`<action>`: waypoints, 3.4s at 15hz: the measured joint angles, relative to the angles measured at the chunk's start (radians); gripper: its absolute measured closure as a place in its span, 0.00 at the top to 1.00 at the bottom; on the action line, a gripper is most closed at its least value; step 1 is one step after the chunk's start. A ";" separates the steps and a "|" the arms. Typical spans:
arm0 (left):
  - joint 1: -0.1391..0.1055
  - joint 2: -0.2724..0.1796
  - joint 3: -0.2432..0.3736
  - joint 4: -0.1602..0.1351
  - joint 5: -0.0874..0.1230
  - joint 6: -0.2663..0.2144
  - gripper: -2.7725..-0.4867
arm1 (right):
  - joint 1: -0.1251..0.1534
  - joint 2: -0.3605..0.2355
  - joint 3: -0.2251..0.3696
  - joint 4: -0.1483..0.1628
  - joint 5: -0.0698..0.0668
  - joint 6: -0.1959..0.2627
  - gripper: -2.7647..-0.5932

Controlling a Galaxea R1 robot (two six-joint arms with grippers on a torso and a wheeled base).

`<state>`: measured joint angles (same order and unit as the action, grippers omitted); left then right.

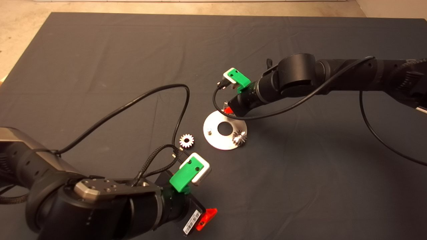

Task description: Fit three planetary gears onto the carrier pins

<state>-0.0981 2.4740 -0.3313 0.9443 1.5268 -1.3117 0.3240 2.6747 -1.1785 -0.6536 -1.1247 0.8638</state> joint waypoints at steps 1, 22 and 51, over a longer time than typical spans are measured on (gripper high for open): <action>0.000 0.000 0.000 0.000 0.000 0.000 0.89 | 0.000 0.000 -0.003 0.000 -0.001 0.000 0.15; -0.005 -0.003 0.000 0.000 0.000 0.000 0.89 | -0.016 0.014 -0.006 -0.001 -0.010 -0.011 0.15; -0.005 -0.003 0.000 0.000 0.000 0.000 0.89 | -0.018 0.046 -0.010 -0.004 -0.069 -0.030 0.24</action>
<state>-0.1030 2.4713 -0.3313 0.9443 1.5268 -1.3119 0.3064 2.7209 -1.1887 -0.6577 -1.1940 0.8340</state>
